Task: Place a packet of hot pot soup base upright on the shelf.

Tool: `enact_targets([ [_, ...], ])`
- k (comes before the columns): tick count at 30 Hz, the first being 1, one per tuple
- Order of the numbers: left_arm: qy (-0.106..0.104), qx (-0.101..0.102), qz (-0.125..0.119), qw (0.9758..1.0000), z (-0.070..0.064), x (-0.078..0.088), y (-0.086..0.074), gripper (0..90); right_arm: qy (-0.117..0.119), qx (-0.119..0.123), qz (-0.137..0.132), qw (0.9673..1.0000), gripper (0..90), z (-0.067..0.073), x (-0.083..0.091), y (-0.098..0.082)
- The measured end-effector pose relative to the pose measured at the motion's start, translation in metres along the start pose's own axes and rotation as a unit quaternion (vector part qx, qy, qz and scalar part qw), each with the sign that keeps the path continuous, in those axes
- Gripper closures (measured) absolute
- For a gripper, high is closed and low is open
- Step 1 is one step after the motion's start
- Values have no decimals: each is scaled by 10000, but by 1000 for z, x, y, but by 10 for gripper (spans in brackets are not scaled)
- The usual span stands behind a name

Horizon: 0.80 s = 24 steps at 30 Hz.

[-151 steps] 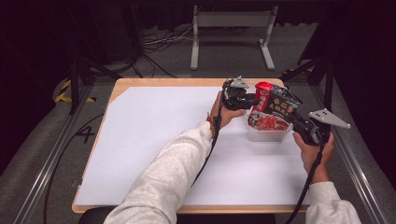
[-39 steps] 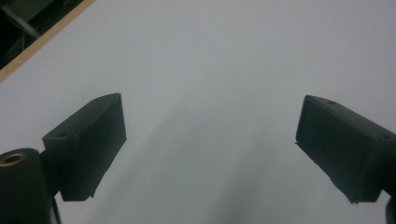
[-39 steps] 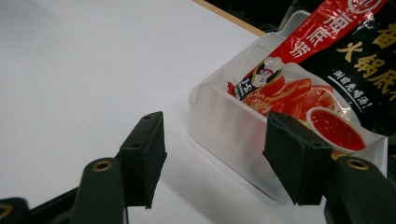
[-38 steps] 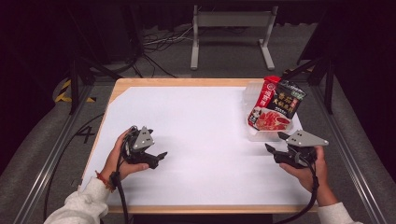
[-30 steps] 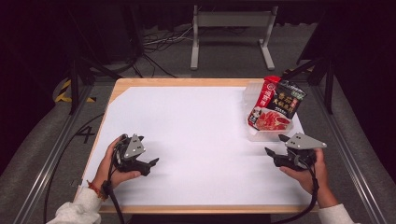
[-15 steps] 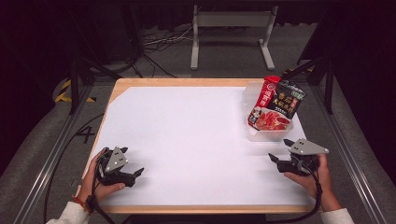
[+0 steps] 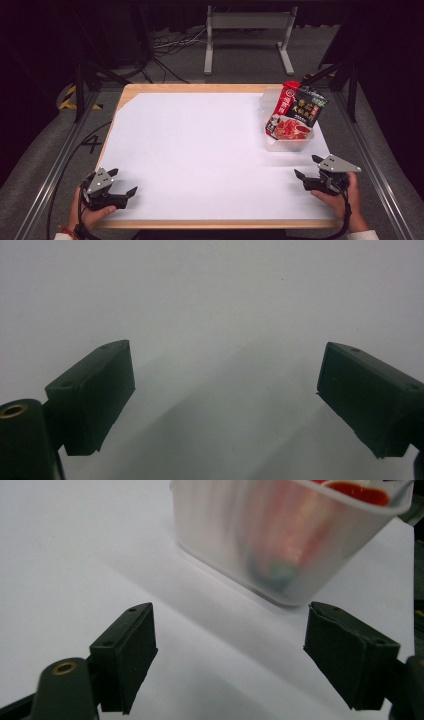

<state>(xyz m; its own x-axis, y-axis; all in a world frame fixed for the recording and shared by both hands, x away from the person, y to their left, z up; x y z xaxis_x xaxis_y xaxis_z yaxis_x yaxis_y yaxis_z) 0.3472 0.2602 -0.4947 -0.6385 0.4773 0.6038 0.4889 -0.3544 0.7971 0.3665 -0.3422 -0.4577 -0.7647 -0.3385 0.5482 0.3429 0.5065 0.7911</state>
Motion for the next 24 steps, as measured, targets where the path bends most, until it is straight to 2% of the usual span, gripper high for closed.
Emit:
enact_targets([
  [2,29,107,-88,9999,2,3,-1,91,-105,12,-47,9999,207,0,2,-5],
  [3,36,171,-151,9997,3,4,-1,91,-82,-11,-54,10000,204,1,3,-8],
  [5,52,192,-178,9996,4,5,-1,91,-55,-60,-69,9999,202,2,5,-11],
  [7,62,248,-282,9993,3,9,1,91,-161,-86,-139,9997,201,3,9,-17],
  [9,24,310,-429,9986,2,12,4,91,-158,-161,-197,9996,198,2,12,-18],
  [11,20,325,-507,9982,1,14,6,91,-183,-235,-294,9991,191,1,14,-18],
  [17,2,359,-606,9975,3,17,6,91,-210,-344,-350,9986,185,1,14,-18],
  [18,-4,376,-668,9971,3,18,7,91,-218,-329,-320,9987,184,2,13,-18],
  [24,4,386,-697,9968,5,18,8,89,-245,-231,-253,9991,182,5,11,-18],
])
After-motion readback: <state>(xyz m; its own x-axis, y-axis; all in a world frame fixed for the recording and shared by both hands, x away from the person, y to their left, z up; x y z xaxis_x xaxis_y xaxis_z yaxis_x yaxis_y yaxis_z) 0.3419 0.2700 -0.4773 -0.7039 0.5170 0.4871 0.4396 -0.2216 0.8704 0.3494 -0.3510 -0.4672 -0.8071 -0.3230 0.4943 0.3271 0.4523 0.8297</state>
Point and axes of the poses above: each handheld gripper's, and its own axes: x roughly backward along the jaws, y roughly out of its top, z roughly to its left, the point moved 6 cm from there along -x, roughly forward along the jaws, and after that the axes turned 5 degrees about x, right-handed, at the moved point
